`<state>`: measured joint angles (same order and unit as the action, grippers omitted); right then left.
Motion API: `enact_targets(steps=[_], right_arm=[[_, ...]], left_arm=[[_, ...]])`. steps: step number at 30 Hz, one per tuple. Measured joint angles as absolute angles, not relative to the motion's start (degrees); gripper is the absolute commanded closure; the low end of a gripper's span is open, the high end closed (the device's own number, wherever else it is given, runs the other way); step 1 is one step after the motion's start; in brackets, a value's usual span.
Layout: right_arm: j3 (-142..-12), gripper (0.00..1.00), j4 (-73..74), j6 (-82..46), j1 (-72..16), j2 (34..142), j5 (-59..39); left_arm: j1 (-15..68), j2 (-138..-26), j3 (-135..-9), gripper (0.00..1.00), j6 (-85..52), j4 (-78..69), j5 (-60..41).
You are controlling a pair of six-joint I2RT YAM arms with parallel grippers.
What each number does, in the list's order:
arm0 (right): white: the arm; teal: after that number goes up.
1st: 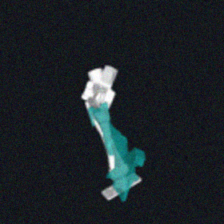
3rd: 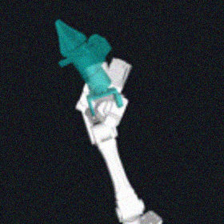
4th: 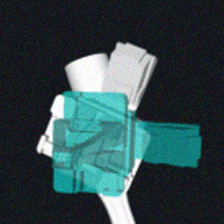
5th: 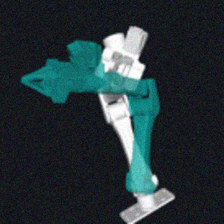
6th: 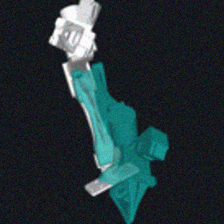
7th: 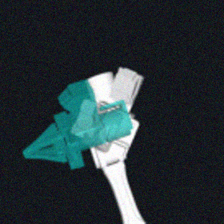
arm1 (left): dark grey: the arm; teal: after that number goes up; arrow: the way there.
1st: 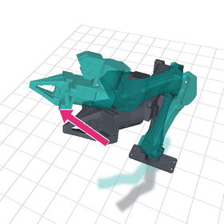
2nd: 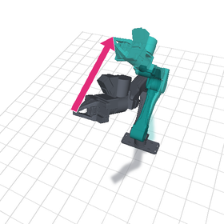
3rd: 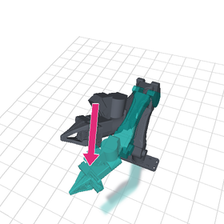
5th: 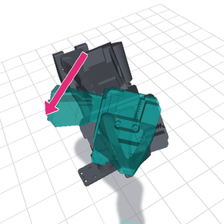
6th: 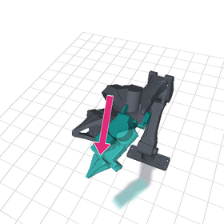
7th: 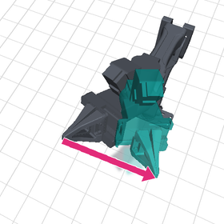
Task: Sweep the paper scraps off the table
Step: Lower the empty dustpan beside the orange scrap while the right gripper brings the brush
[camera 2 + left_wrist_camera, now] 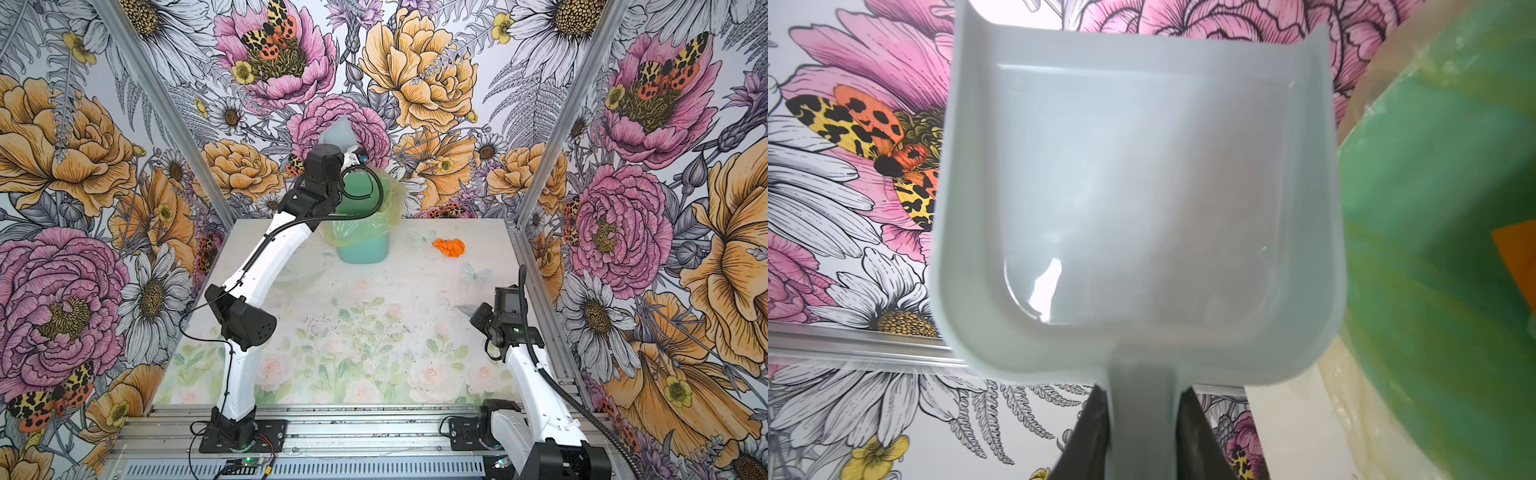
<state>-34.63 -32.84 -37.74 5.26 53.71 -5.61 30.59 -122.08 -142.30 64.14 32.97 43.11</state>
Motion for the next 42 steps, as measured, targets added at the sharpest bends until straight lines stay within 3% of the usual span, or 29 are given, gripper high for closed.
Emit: enact_targets(steps=[9,18,31,42], right_arm=[[-35.59,0.99,-32.77,-37.32,5.17,53.32,-3.60],[-45.06,0.99,-32.25,-35.48,5.17,55.79,-0.86],[-53.60,0.99,-25.23,-35.55,5.17,64.25,2.17],[-57.54,0.99,-16.84,-35.44,5.17,73.60,6.66]], left_arm=[[30.83,-112.84,-131.55,1.00,48.90,35.75,29.43],[33.23,-106.48,-119.15,1.00,34.85,35.99,16.05],[34.50,-96.07,-91.72,1.00,18.90,27.62,-1.13],[38.33,-95.94,-84.88,1.00,9.69,22.68,-10.57]])
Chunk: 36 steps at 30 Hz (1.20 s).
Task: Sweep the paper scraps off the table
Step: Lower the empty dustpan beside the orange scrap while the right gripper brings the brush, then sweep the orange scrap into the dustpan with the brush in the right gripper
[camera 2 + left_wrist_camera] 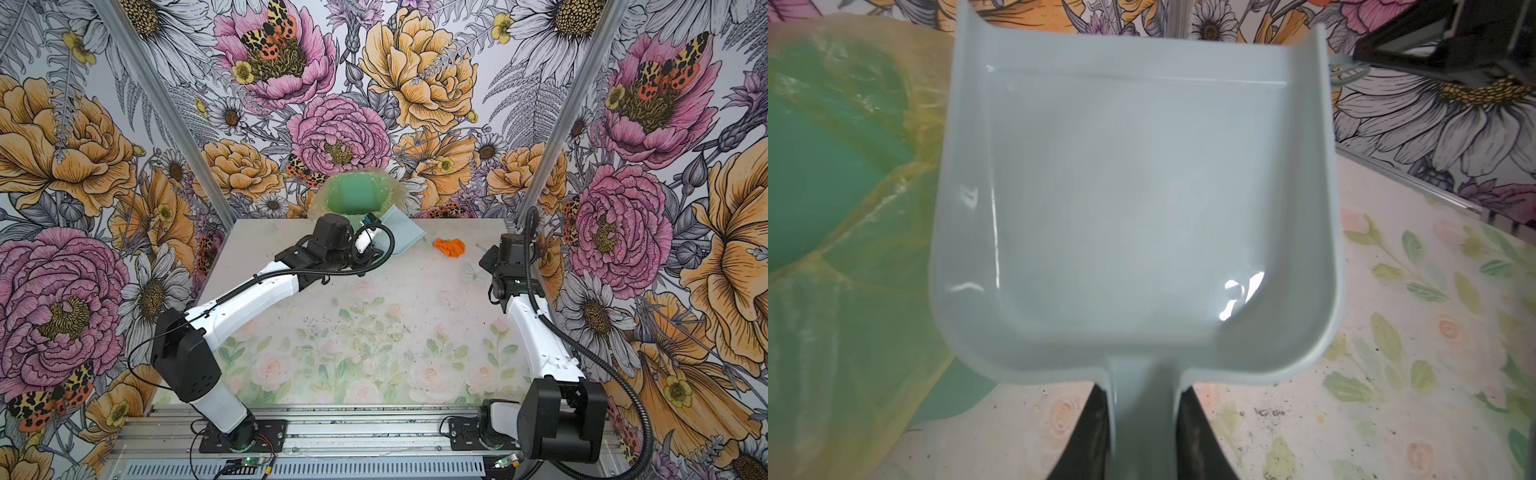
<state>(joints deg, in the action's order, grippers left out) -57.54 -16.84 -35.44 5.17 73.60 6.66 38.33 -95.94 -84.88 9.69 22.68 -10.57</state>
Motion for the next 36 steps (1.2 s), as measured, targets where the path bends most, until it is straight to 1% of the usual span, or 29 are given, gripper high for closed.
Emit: enact_targets(steps=[5,12,20,24,31,36], right_arm=[[-58.50,0.99,-13.72,-35.57,4.82,78.37,9.41],[-63.09,0.99,-11.42,-36.23,2.90,88.36,12.25],[-72.42,0.99,-10.33,-36.23,0.19,99.48,12.43],[-76.60,0.99,-10.11,-36.42,-0.32,104.33,12.36],[-81.19,0.98,-9.98,-36.60,-0.56,110.50,12.23],[-84.25,0.99,-10.48,-35.94,-0.75,113.65,12.21]], left_arm=[[38.87,-98.17,-83.15,1.00,5.13,20.36,-15.38],[38.87,-102.63,-79.18,1.00,0.60,18.55,-19.33],[38.87,-103.96,-78.19,1.00,-1.61,17.39,-20.93],[38.87,-106.61,-78.19,1.00,-2.09,16.64,-21.67],[38.87,-111.77,-78.17,1.00,-3.14,17.21,-22.00],[38.89,-112.27,-78.17,1.00,-3.11,18.39,-21.91]])
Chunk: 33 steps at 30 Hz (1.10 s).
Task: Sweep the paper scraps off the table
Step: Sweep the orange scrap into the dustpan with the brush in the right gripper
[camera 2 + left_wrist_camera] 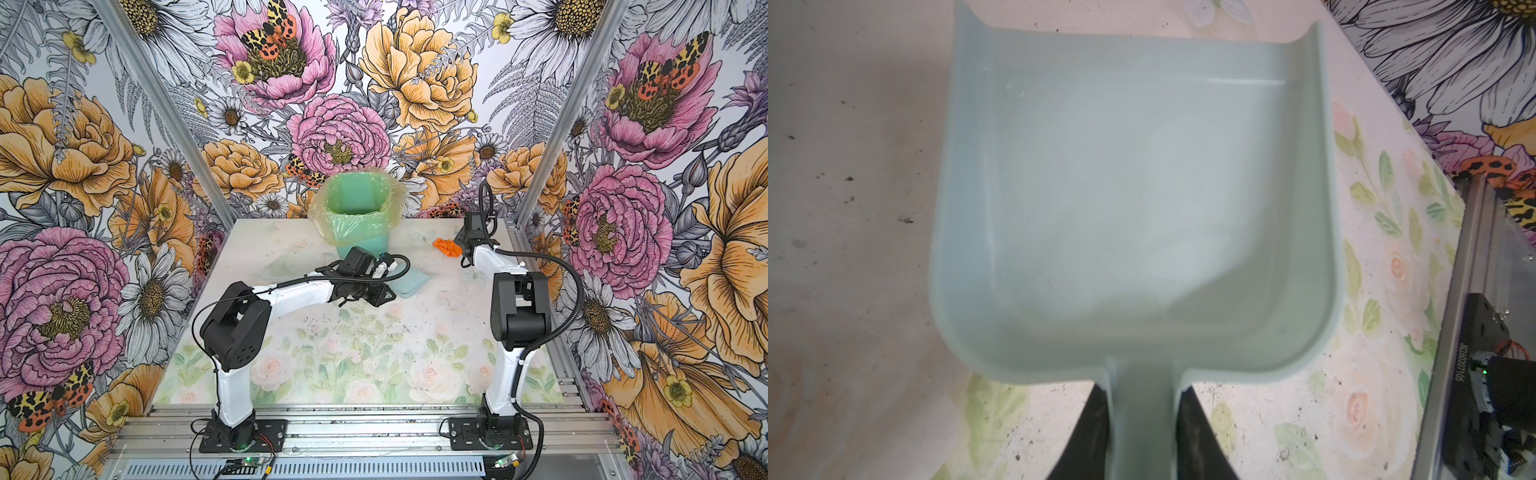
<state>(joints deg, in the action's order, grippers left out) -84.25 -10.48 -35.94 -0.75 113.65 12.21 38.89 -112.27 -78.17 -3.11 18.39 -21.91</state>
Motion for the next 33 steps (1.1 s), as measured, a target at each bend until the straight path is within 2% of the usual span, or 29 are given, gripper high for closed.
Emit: enact_targets(steps=[6,22,33], right_arm=[[-88.75,0.99,-12.27,-34.11,-1.58,117.23,11.86],[-89.08,0.98,-19.40,-27.40,-4.40,117.89,9.74],[-77.08,0.98,-21.06,-24.71,-9.30,109.21,7.20]], left_arm=[[39.81,-113.23,-78.59,1.00,-2.59,21.23,-20.03],[46.63,-119.55,-84.66,1.00,4.47,32.23,-8.91],[46.63,-119.70,-85.25,1.00,4.91,33.26,-6.79]])
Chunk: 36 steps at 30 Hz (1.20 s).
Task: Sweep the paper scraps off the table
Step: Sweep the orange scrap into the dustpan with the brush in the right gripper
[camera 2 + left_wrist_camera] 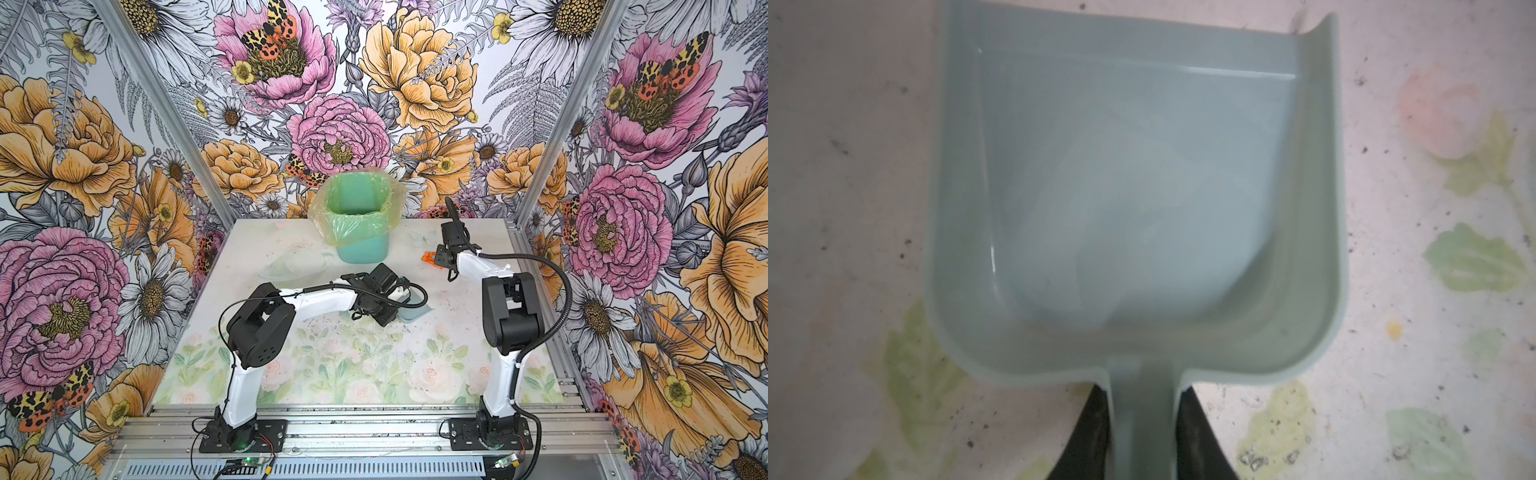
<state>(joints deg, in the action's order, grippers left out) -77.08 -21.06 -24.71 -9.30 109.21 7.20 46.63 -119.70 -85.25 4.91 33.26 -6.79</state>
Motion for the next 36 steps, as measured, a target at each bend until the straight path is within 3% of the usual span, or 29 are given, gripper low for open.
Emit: enact_targets(steps=[11,23,36], right_arm=[[-63.31,0.98,-25.50,-24.53,-16.03,95.98,2.98],[-52.56,0.99,-25.91,-26.30,-19.94,88.86,2.72],[-47.29,0.99,-31.27,-26.44,-21.39,72.66,0.93]], left_arm=[[46.63,-119.81,-85.41,1.00,4.89,33.54,-6.76],[46.59,-120.57,-86.52,1.00,4.84,34.63,-6.68],[46.59,-122.06,-89.03,1.00,4.86,35.75,-6.37]])
